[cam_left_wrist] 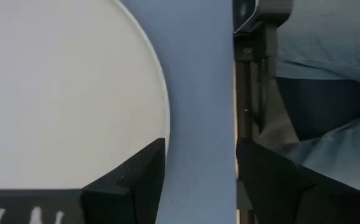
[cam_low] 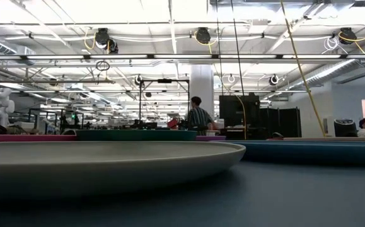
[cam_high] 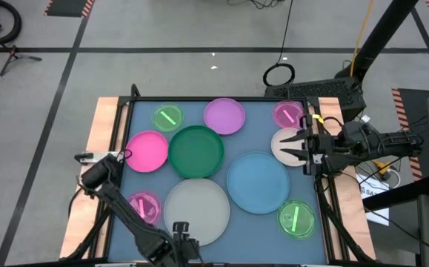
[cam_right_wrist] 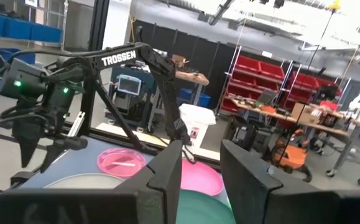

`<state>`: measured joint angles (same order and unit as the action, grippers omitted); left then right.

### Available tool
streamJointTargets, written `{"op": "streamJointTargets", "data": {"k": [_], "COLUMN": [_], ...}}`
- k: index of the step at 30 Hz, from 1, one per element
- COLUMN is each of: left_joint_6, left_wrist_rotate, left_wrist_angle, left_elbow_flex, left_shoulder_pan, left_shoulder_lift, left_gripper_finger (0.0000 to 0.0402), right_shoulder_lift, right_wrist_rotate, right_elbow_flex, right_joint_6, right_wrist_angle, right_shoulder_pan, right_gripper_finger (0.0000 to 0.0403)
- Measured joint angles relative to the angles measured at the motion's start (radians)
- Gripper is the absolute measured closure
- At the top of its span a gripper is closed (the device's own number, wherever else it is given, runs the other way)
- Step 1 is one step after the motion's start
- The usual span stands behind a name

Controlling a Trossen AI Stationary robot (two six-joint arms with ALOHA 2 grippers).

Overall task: Stack plastic plates
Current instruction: Stack the gray plate on top of the blue plate

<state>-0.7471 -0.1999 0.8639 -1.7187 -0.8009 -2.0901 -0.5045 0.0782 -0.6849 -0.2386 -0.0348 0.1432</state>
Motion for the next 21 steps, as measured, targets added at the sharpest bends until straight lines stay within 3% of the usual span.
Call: {"op": "streamJointTargets", "data": {"k": [21], "left_joint_6": [-0.008], "left_wrist_rotate": [-0.077], "left_wrist_angle": [-0.002], "left_elbow_flex": [0.039], "left_shoulder_pan": [0.004], "left_shoulder_lift": [-0.052], "left_gripper_finger": [0.0199], "right_shoulder_lift": [-0.015], "right_wrist_rotate": [-0.004], "right_elbow_flex": [0.000], "right_joint_6": [0.326], "right_wrist_angle": [-0.086], "right_shoulder_pan": [0.000], "right_gripper_finger": [0.0300]}}
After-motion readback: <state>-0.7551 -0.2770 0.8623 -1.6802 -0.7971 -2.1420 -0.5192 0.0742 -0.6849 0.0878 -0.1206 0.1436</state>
